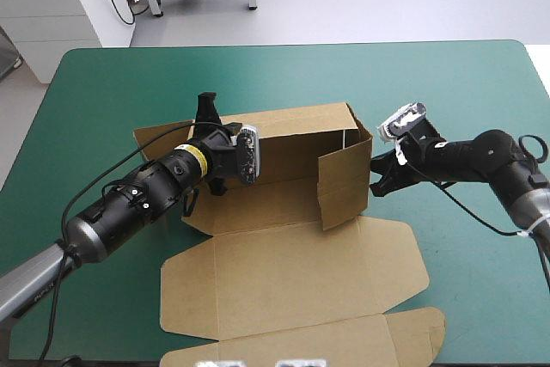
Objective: Fold the box
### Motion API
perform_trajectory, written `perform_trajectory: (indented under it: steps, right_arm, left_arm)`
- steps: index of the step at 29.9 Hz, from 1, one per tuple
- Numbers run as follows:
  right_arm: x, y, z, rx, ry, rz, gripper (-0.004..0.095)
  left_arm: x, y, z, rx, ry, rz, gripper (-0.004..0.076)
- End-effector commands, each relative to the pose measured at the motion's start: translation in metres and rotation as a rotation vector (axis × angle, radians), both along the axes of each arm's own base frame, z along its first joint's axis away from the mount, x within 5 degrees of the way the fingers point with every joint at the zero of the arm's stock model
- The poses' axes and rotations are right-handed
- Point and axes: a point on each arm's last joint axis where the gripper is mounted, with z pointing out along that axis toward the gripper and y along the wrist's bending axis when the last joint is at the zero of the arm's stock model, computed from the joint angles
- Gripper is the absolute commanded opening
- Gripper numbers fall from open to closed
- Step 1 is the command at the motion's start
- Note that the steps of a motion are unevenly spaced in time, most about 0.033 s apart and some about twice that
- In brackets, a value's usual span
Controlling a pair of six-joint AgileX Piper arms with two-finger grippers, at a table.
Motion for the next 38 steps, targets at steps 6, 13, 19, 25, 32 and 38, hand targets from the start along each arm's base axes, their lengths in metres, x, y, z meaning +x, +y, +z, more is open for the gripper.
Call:
perform_trajectory:
  steps: [6,13,19,25,32,38]
  right_arm:
    - [-0.007,0.0,0.018,-0.001,-0.099,0.044,0.0078]
    - [-0.008,0.005,0.021,0.026,-0.147,0.111,0.0414]
    - [-0.006,0.012,0.026,0.048,-0.223,0.154,0.0473]
    - [-0.001,0.032,0.016,0.035,-0.232,0.197,0.0536]
    - [0.001,0.047,0.007,0.005,-0.225,0.22,0.0586]
    - [0.004,0.042,0.003,-0.066,-0.214,0.177,0.0586]
  left_arm:
    - [-0.004,0.007,0.012,-0.011,0.002,0.039,-0.0008]
    - [-0.004,0.007,0.012,-0.012,0.001,0.037,-0.0008]
    - [-0.004,0.006,0.012,-0.015,-0.003,0.033,-0.0008]
    - [-0.004,0.006,0.012,-0.015,-0.003,0.033,-0.0008]
    - [-0.004,0.006,0.012,-0.014,-0.002,0.034,-0.0008]
    - [-0.004,0.006,0.011,-0.021,0.011,0.04,-0.0008]
